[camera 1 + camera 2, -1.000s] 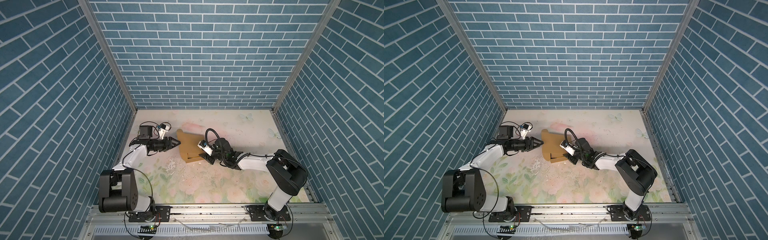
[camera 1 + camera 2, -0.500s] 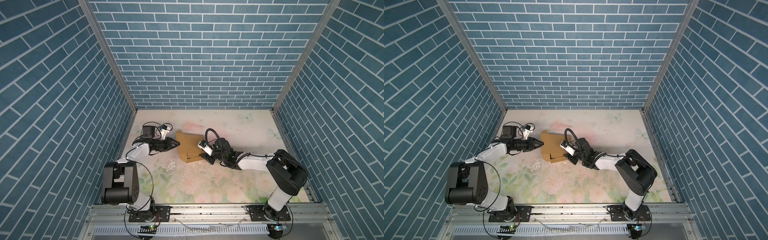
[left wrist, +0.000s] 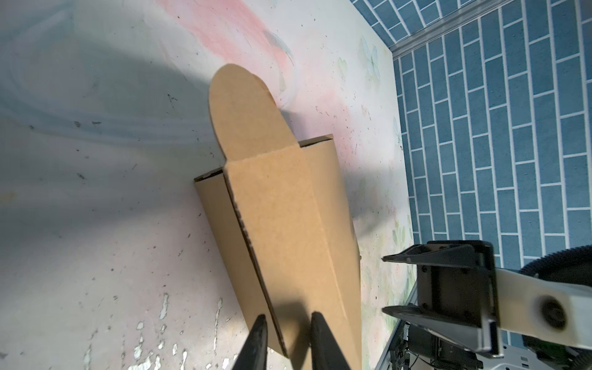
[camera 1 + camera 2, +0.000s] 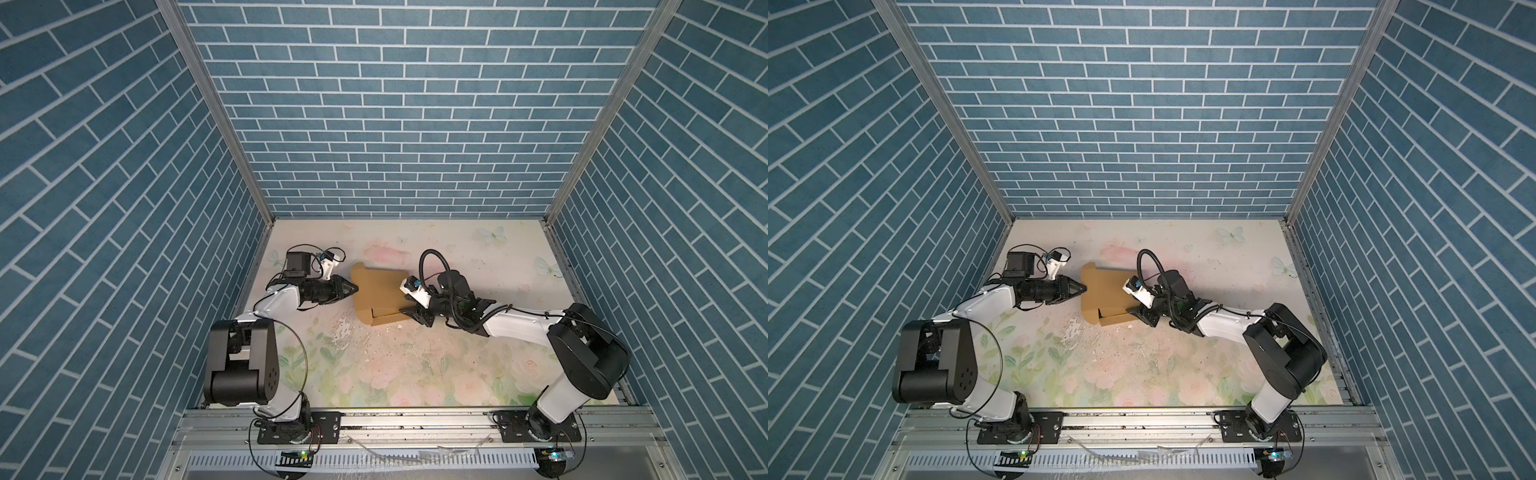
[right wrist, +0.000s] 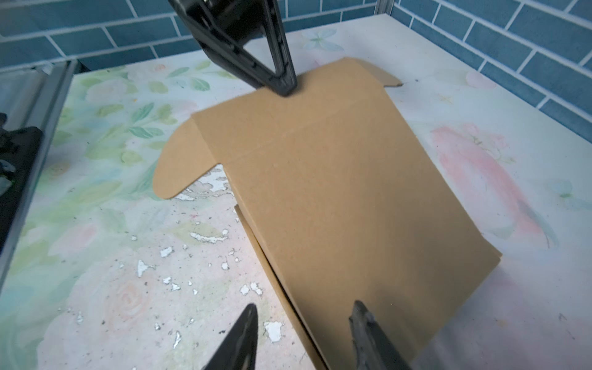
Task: Assemble paper box
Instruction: Close the paper box at the center of the table.
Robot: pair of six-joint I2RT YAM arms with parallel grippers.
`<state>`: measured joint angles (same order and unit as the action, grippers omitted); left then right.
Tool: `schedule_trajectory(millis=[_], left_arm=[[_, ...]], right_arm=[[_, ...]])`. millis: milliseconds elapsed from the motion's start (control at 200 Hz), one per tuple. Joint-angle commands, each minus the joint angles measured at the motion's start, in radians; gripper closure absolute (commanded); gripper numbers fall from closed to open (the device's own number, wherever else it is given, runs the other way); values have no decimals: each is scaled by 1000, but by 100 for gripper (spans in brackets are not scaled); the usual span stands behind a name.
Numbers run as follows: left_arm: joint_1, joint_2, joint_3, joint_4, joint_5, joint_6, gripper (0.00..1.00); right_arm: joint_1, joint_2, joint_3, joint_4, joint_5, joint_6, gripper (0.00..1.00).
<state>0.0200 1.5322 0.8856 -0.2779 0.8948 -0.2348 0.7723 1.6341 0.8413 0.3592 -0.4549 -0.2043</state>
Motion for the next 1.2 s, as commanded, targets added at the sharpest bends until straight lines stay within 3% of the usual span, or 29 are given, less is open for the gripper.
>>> schedule_trajectory(millis=[0,270,430,795,1195], left_arm=[[-3,13,-21,1,-20,26,74],[-3,-4,-32,-26,-80,44,71],[-3,-17,-19,-49,-85,49,71],[-5,-11,-25,-19,-74,45,71],[-5,-26,-8,-54,-82,67,70]], right_arm=[[-11,-11,73,20,-80,34,52],[-27,131,232,62,-72,120,57],[-25,195,320,28,-144,149,61],[-12,310,380,20,-257,154,64],[-7,368,392,-25,-255,136,66]])
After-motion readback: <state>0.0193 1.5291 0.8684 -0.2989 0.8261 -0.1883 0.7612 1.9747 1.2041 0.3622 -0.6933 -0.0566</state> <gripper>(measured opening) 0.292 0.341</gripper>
